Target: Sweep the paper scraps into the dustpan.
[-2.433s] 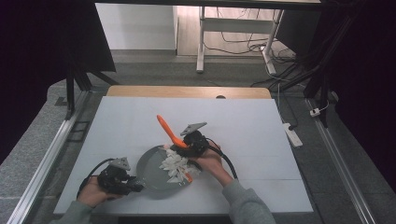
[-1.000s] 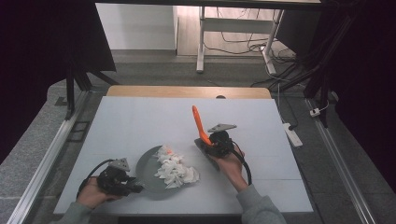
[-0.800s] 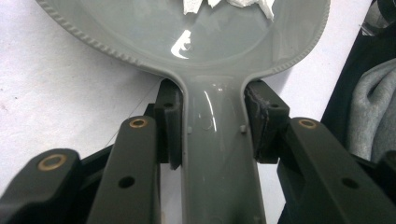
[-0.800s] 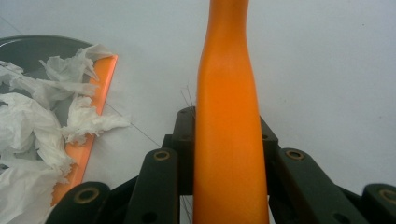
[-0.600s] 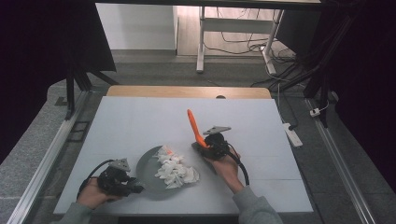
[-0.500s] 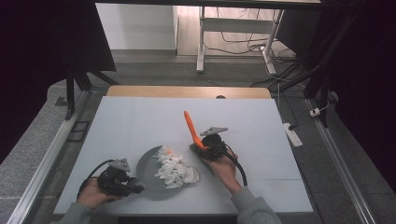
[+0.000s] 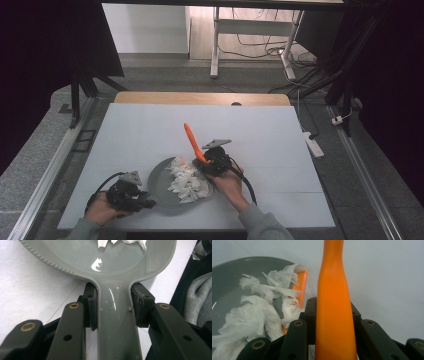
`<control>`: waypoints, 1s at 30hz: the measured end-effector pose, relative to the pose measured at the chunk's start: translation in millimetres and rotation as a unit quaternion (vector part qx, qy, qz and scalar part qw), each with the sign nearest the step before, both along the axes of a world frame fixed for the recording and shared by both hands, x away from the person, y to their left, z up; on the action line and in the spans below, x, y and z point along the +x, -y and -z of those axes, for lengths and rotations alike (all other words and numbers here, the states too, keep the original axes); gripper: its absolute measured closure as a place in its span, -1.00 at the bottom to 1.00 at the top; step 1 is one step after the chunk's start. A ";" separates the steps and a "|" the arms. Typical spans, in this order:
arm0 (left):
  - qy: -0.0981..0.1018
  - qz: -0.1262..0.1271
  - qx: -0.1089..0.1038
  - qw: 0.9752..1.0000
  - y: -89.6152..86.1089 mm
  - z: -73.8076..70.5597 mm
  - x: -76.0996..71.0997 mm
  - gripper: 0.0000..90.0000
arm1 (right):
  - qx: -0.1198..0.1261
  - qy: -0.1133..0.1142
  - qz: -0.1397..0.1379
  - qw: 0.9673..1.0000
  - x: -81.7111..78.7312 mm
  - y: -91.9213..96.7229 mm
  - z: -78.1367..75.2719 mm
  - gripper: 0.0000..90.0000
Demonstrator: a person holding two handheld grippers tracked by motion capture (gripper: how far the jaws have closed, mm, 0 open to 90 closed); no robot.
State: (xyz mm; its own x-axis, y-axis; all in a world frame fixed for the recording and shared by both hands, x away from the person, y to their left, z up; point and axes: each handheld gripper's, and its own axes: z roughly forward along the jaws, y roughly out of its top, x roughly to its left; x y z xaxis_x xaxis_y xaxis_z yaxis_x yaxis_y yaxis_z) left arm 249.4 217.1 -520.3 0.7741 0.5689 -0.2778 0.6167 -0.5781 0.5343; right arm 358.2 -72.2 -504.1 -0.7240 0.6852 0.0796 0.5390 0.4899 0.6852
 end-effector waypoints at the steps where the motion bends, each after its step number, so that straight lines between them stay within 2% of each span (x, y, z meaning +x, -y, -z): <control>1: 0.000 0.000 0.000 1.000 0.3 0.0 -0.1 0.36 | 0.000 0.001 -0.002 1.000 -0.7 -1.8 0.2 0.57; 12: -0.001 -0.001 -0.001 1.000 1.3 0.3 -0.3 0.36 | 0.002 0.008 -0.028 1.000 -11.8 -25.4 -1.2 0.57; 13: -0.001 -0.002 -0.001 1.000 1.3 0.3 -0.2 0.36 | 0.012 0.005 -0.034 0.999 -13.6 -29.5 -2.9 0.57; 21: -0.002 -0.002 -0.003 1.000 1.1 0.7 -0.2 0.36 | 0.026 0.009 -0.080 0.996 -28.9 -49.7 -8.3 0.57; 24: -0.002 -0.001 -0.003 1.000 0.8 1.0 0.1 0.36 | 0.044 0.022 -0.082 0.995 -30.2 -46.0 -17.5 0.57; 30: -0.003 -0.001 -0.004 1.000 0.6 1.5 0.3 0.36 | 0.066 0.037 -0.052 0.996 -20.1 -26.5 -27.8 0.57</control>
State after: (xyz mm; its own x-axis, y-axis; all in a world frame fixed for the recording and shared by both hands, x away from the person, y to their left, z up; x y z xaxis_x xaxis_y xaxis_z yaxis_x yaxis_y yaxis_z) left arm 249.7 216.5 -521.8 0.7715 0.5680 -0.2866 0.6206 -0.5730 0.5352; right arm 338.0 -45.7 -476.3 -0.7975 0.5936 0.1079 0.4363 0.4438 0.7828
